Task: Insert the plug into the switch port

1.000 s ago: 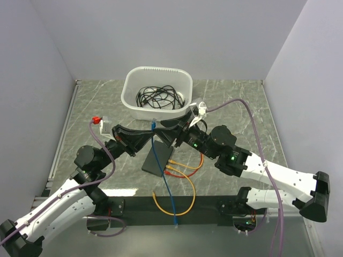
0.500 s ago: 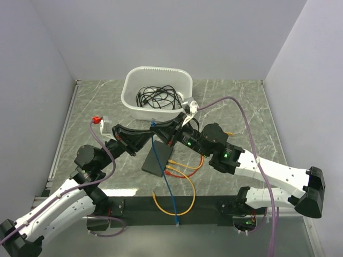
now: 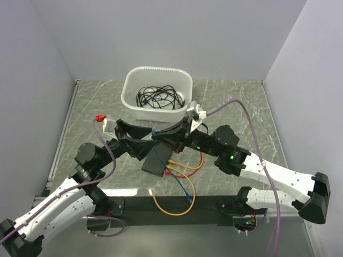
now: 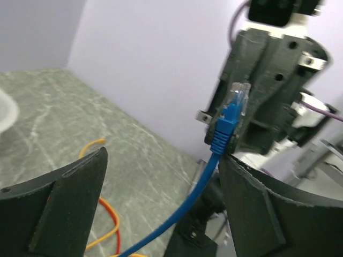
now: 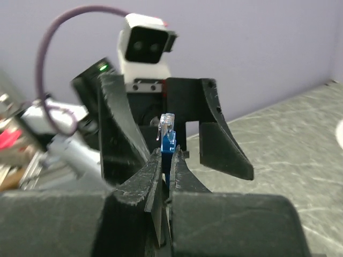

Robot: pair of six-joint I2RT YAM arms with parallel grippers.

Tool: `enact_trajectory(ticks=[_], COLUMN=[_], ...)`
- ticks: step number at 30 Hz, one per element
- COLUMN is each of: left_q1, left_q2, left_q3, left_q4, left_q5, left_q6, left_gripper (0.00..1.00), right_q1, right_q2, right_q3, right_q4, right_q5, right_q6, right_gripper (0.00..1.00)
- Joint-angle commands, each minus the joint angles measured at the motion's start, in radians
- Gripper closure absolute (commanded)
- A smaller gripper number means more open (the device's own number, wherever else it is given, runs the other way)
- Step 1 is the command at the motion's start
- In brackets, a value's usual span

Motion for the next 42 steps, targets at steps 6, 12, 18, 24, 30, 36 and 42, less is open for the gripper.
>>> enact_trajectory(ticks=[6,12,18,24,30,36,42], left_q1=[-0.004,-0.004,-0.007,-0.016,-0.045,-0.102,-0.136], left_q2=[-0.044,0.010,0.038,0.067,0.143,0.180,0.186], left_q3=[-0.004,-0.025,-0.006,-0.007,0.002,0.024,0.034], left_q4=[0.317,0.561,0.448,0.422,0.494,0.502,0.491], left_q5=[0.405,0.580,0.565,0.513,0.530,0.526,0.502], left_q6=[-0.151,-0.292,-0.217,-0.186,-0.200,-0.174,-0.148], left_gripper=[0.22,0.30,0.32,0.28,0.35,0.49,0.65], right_q1=[-0.196,-0.227,-0.227,-0.227,-0.214,-0.211,-0.213], right_q2=[-0.090,-0.045,0.019,0.065,0.107,0.122,0.128], right_q3=[-0.024,-0.038,-0.023,-0.014,-0.017,-0.020,-0.029], right_q4=[0.156,0.404,0.578,0.671,0.716,0.731,0.737], right_q5=[-0.672,-0.816,-0.860,-0.873,-0.865,-0.854,-0.854], right_q6=[0.112,0.302,0.431,0.502,0.525,0.526,0.529], right_gripper=[1.00,1.00,1.00,1.00,1.00,1.00,1.00])
